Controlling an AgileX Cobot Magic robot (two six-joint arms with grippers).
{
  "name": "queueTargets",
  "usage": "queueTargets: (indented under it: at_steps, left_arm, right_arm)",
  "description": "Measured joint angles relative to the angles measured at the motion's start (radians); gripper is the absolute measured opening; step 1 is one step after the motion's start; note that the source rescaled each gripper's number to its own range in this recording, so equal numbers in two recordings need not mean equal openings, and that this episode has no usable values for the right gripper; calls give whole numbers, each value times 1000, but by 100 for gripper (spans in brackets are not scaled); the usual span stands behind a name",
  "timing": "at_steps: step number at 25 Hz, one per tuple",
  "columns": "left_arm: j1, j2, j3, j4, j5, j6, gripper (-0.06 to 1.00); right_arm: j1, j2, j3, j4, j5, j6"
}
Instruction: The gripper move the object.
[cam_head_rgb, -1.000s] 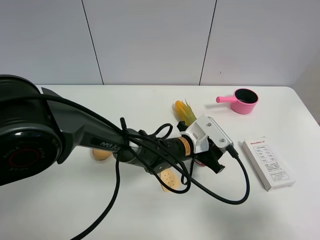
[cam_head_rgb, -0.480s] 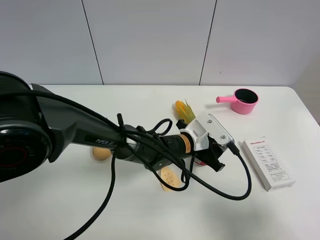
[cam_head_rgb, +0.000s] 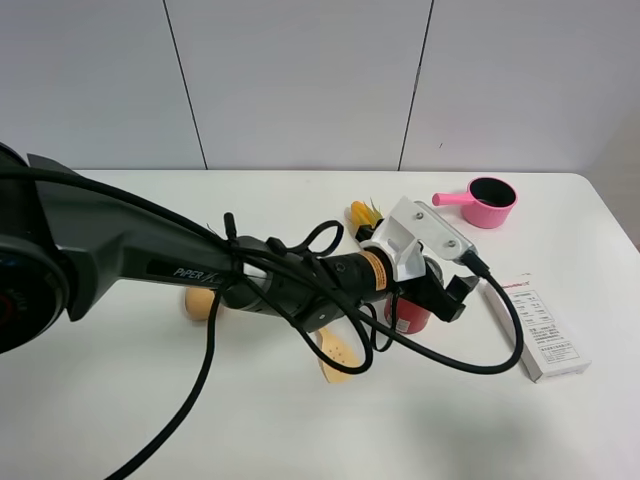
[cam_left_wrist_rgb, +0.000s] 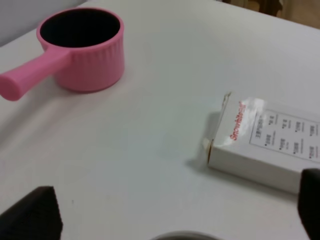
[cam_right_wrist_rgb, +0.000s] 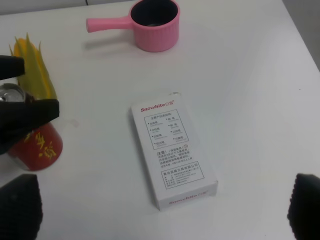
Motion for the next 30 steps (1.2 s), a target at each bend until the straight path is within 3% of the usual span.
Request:
queueTargets:
  at_steps: [6, 10, 16, 19, 23, 30]
  left_arm:
    - [0, -217, 0, 0, 145, -25, 88]
    - [9, -367, -1, -1, 303, 5, 88]
    - [90, -504, -1, -2, 647, 44, 88]
    - [174, -538, -1, -4, 814, 113, 88]
    - [305, -578, -1, -4, 959, 205, 88]
    - [546, -656, -1, -4, 997, 249, 88]
  right_arm:
    - [0, 0, 0, 0, 0, 0]
    - [0, 0, 0, 0, 0, 0]
    - [0, 0, 0, 0, 0, 0]
    - [0, 0, 0, 0, 0, 0]
    - [0, 0, 0, 0, 0, 0]
    - [0, 0, 0, 0, 0, 0]
